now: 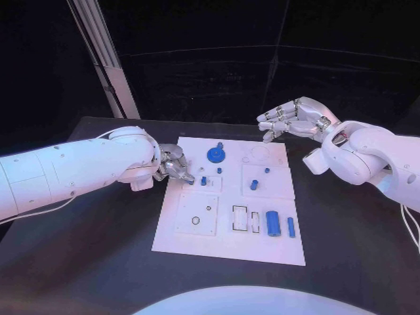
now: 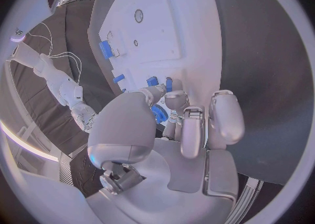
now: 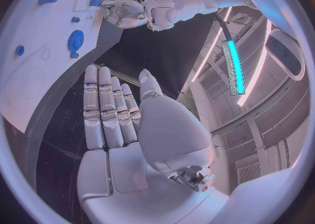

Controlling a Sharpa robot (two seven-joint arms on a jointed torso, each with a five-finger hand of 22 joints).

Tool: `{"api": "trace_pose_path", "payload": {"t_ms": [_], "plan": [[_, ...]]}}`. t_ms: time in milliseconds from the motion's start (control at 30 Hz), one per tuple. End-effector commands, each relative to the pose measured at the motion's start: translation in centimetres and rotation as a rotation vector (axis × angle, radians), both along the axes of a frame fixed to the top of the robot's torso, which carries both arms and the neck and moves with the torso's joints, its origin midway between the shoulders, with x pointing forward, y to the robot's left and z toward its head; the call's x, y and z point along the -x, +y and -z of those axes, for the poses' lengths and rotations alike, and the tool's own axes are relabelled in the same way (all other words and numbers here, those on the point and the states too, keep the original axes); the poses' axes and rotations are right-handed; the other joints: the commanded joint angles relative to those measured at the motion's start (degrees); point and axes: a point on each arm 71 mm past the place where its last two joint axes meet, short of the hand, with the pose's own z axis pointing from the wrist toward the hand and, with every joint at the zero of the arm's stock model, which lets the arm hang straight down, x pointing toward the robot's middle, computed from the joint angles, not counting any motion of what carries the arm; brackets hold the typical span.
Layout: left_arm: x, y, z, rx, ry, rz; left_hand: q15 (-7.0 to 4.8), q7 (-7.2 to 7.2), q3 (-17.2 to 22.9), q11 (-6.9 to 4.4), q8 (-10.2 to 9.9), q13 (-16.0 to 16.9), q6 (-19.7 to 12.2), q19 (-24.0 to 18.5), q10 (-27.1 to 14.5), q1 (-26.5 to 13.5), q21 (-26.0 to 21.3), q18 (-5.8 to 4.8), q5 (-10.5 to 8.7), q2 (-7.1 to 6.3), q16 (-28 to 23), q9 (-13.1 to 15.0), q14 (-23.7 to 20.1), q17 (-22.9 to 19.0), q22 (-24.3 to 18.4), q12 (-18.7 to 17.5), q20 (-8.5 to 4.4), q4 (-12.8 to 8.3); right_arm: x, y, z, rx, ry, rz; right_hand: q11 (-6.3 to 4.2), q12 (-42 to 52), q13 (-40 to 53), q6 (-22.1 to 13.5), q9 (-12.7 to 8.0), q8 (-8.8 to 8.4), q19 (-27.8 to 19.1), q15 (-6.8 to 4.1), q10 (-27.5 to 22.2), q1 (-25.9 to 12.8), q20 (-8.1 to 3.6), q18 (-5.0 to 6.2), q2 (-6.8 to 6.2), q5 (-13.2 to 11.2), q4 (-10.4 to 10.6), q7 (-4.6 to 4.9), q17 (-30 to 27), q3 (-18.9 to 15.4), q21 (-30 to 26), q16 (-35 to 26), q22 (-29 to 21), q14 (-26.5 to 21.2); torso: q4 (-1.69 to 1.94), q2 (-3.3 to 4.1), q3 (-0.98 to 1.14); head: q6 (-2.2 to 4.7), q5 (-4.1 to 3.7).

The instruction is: Assemble the parts on the task board

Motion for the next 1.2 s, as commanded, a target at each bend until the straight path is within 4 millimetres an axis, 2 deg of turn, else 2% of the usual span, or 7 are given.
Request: {"api": "trace_pose_path", "payload": {"t_ms": [33,533,800,967,1100,1167,1200], "plan": [[0.1,0.2,0.18,-0.027,0.012,0.003,-0.24,-0.21,7.96,0.14,0.21,-0.12,0.23,0.35,0.24,0.31,0.14,-0.59,0.38,0.2,0.18,0.04,6.06,15.1,-0.09,-0.17,0.01,-7.68,0.05,0.17,-0.16,-0.009,-0.005,-0.013,0.01,0.2,0.04,-0.38,0.06,0.16,0.19,0.05,-0.5,0.28,0.12,0.22,0.4,0.27,-0.42,-0.1,-0.06,0.02,-0.29,-0.17,-0.08,-0.43,0.06,-0.03,-0.01,-0.04,-0.07],[0.16,0.07,0.2,-0.027,0.015,0.009,-0.24,-0.23,8.25,0.13,0.23,-0.26,0.32,0.37,0.27,0.18,0.17,-0.61,0.49,0.06,0.18,0.03,6.06,15.1,-0.03,-0.26,0.01,-7.85,0.06,0.17,-0.16,-0.009,-0.004,-0.014,0.01,0.2,0.04,-0.38,0.06,0.16,0.19,0.05,-0.5,0.28,0.12,0.22,0.4,0.27,-0.42,-0.1,-0.06,0.02,-0.29,-0.17,-0.08,-0.43,-0.07,0.04,0.04,-0.04,0.05],[0.12,-0.41,0.22,-0.022,0.018,0.023,-0.24,-0.24,8.46,0.12,0.23,-0.39,0.38,0.37,0.29,0.06,0.17,-0.61,0.64,-0.04,0.18,0.01,6.06,15.1,-0.01,-0.34,0.0,-7.96,0.07,0.26,-0.16,-0.01,-0.004,-0.016,0.01,0.2,0.04,-0.38,0.06,0.16,0.19,0.05,-0.5,0.28,0.12,0.22,0.4,0.27,-0.42,-0.1,-0.06,0.02,-0.29,-0.17,-0.08,-0.43,-0.27,0.15,0.09,0.34,0.05],[0.12,-0.69,0.31,-0.031,0.029,0.033,-0.25,-0.24,8.62,0.12,0.24,-0.41,0.42,0.35,0.34,-0.06,0.14,-0.6,0.76,-0.12,0.18,-0.01,6.06,15.1,-0.05,-0.36,0.0,-8.04,0.07,0.27,-0.16,-0.01,-0.004,-0.016,0.01,0.2,0.04,-0.38,0.06,0.16,0.19,0.05,-0.5,0.28,0.12,0.22,0.4,0.27,-0.42,-0.1,-0.06,0.02,-0.29,-0.17,-0.08,-0.43,-0.3,0.13,0.11,0.18,0.42],[0.11,-0.77,0.4,-0.045,0.042,0.036,-0.25,-0.23,8.69,0.12,0.23,-0.3,0.43,0.37,0.41,-0.11,0.17,-0.61,0.83,-0.15,0.18,-0.02,6.06,15.1,0.0,-0.3,0.0,-8.07,0.08,0.26,-0.16,-0.01,-0.004,-0.015,0.01,0.2,0.04,-0.38,0.06,0.16,0.19,0.05,-0.5,0.28,0.12,0.22,0.4,0.27,-0.42,-0.1,-0.06,0.02,-0.29,-0.17,-0.08,-0.43,-0.28,0.18,0.1,0.07,0.29],[0.08,-0.74,0.44,-0.052,0.045,0.036,-0.24,-0.23,9.0,0.11,0.26,-0.34,0.54,0.36,0.51,-0.5,0.14,-0.6,1.67,-0.3,0.18,-0.04,6.06,15.1,-0.02,-0.34,-0.01,-8.19,0.09,0.26,-0.17,-0.01,-0.004,-0.015,0.01,0.2,0.04,-0.38,0.06,0.16,0.19,0.05,-0.5,0.28,0.12,0.22,0.4,0.27,-0.42,-0.1,-0.06,0.02,-0.29,-0.17,-0.08,-0.43,-0.28,0.17,0.14,0.01,0.35],[0.06,-0.71,0.44,-0.057,0.045,0.036,-0.24,-0.23,9.25,0.08,0.32,-0.35,0.67,0.34,0.65,-0.98,0.1,-0.6,3.37,-0.5,0.18,-0.04,6.06,15.1,-0.06,-0.35,-0.02,-8.3,0.1,0.26,-0.17,-0.01,-0.004,-0.015,0.01,0.2,0.04,-0.38,0.06,0.16,0.19,0.05,-0.5,0.28,0.12,0.22,0.4,0.27,-0.42,-0.1,-0.06,0.02,-0.29,-0.17,-0.08,-0.43,-0.29,0.16,0.18,0.02,0.39]]}}
